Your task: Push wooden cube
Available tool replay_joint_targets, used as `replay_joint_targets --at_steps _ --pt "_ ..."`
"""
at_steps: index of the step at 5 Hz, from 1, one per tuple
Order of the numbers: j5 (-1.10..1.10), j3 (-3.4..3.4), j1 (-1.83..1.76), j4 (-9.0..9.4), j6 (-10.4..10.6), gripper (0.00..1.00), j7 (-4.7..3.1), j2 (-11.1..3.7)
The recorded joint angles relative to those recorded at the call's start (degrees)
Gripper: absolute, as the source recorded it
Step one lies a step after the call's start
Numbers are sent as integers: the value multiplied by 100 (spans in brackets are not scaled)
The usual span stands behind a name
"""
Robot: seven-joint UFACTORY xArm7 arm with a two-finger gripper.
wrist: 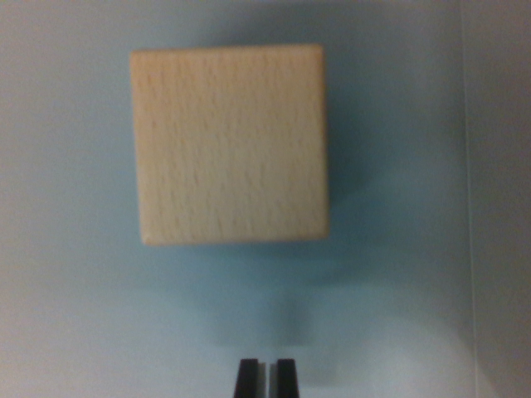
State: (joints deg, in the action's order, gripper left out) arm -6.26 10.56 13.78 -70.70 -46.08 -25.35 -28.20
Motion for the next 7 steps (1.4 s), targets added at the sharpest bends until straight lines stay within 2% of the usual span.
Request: replay_joint_targets --at_steps 1,2,3,4,5,6,7 --pt "4 -18 5 -157 -67 100 25 -89" --pt "4 -18 5 -157 -67 100 25 -89" --pt "9 -39 10 -347 -148 100 56 -197" --pt "9 -39 10 -347 -148 100 56 -197" --pt "14 -63 16 -550 -234 100 88 -312" --pt "14 -63 16 -550 -234 100 88 -312" --pt "20 -89 23 -784 -333 100 126 -445"
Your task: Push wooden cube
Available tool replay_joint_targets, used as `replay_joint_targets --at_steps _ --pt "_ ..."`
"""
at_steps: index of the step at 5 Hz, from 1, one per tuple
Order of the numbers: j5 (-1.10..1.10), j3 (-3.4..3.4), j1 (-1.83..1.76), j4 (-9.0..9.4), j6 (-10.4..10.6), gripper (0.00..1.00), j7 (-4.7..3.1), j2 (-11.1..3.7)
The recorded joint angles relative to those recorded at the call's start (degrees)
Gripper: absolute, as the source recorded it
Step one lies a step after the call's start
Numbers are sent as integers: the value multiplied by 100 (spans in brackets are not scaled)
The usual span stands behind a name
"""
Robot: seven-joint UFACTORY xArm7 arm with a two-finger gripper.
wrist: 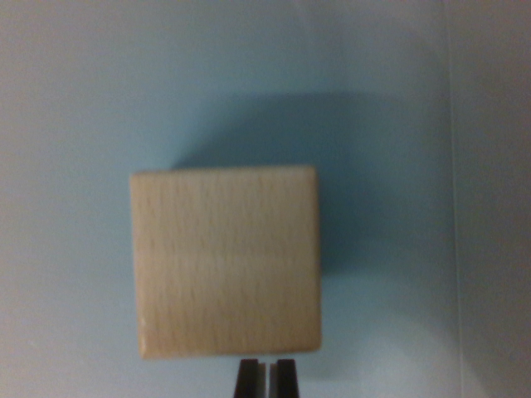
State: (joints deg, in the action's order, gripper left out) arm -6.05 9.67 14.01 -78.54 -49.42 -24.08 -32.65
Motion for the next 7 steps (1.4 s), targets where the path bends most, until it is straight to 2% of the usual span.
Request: replay_joint_targets --at_steps 1,2,3,4,5,6,7 --pt "0 0 0 0 0 100 0 0" --pt "7 -29 7 -251 -107 100 40 -142" --pt "7 -29 7 -251 -107 100 40 -142" --pt "13 -58 15 -513 -218 100 83 -291" --pt "13 -58 15 -513 -218 100 83 -291" --pt "20 -89 23 -783 -333 100 126 -444" --pt "20 -89 23 -783 -333 100 126 -444"
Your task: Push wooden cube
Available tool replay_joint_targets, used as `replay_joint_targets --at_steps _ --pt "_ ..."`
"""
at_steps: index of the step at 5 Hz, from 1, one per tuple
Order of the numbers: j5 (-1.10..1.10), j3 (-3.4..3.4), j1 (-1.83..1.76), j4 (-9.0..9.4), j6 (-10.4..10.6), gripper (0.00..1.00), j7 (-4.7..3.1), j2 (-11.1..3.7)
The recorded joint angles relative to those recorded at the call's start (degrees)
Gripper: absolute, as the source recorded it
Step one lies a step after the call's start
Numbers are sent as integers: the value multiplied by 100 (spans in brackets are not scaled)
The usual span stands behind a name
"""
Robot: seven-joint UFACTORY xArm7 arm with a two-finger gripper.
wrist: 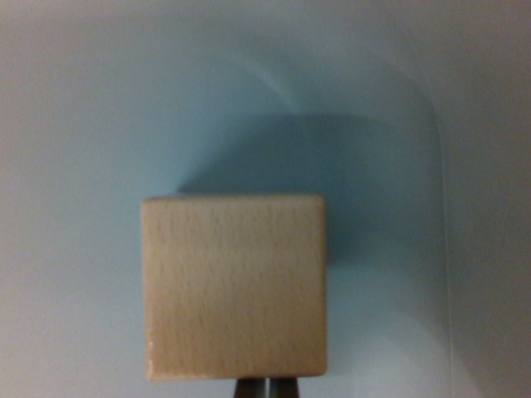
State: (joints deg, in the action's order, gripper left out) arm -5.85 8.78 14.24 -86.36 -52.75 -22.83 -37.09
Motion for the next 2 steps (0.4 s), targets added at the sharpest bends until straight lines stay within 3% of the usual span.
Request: replay_joint_targets --at_steps 1,2 --pt "7 -31 8 -272 -116 100 44 -154" --pt "7 -31 8 -272 -116 100 44 -154"
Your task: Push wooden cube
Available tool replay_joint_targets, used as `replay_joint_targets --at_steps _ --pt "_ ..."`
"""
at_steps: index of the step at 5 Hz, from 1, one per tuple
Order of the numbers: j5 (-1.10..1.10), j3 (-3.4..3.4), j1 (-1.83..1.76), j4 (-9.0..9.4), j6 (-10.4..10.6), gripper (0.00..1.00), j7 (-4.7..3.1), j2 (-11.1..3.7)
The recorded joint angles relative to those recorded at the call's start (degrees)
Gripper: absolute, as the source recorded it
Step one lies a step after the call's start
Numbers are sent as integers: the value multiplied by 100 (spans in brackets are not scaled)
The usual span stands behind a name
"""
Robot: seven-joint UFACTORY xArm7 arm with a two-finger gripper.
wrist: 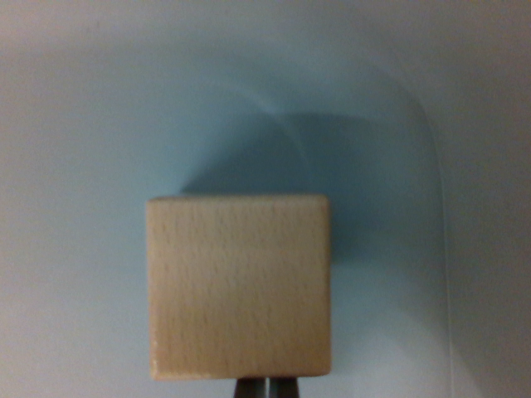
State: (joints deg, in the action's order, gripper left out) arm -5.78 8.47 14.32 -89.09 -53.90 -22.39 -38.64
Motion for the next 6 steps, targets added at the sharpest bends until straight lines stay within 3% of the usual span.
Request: replay_joint_targets --at_steps 1,2,3,4,5,6 --pt "7 -31 8 -270 -115 100 43 -153" --pt "7 -31 8 -270 -115 100 43 -153" --pt "14 -60 16 -530 -225 100 85 -301" --pt "14 -60 16 -530 -225 100 85 -301" --pt "20 -87 23 -767 -326 100 123 -435" --pt "20 -87 23 -767 -326 100 123 -435"
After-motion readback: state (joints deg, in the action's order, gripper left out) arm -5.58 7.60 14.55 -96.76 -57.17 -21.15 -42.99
